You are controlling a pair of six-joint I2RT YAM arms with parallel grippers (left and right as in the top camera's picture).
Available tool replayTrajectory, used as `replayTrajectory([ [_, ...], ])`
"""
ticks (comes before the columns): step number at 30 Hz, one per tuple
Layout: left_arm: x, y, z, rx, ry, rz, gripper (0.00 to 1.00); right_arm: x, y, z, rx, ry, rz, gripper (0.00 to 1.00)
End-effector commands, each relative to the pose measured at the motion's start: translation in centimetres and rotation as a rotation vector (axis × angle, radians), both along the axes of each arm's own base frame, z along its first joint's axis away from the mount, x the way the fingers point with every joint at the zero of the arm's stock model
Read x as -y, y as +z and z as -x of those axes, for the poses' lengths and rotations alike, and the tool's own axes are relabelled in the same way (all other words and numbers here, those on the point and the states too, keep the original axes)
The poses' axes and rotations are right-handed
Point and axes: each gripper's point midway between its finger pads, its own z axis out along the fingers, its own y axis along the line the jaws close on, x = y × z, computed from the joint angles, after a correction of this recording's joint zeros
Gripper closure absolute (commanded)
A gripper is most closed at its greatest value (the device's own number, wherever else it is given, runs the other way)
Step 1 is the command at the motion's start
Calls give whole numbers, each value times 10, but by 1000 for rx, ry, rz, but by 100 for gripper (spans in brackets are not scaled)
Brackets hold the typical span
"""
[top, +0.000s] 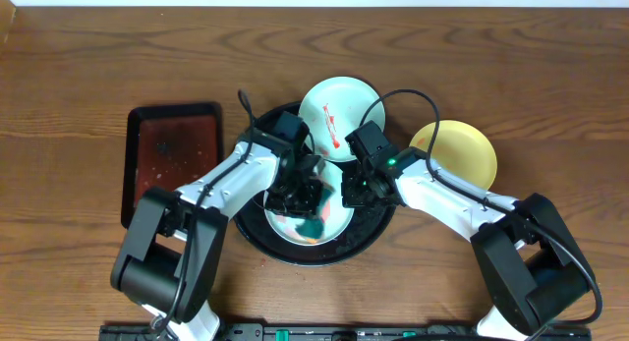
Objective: Clean dirty plates on tray and stack at the side
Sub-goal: 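Scrub the light-blue plate with the sponge while right gripper holds it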
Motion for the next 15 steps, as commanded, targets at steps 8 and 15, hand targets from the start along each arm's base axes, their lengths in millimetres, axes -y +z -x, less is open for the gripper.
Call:
replayTrajectory([
  [8,-53,-26,-31,119,213,-361,93,2,-9,9,-31,20,20,99],
  [15,-85,-27,-38,159,366,-546,93,2,-9,10,-33,20,22,99],
])
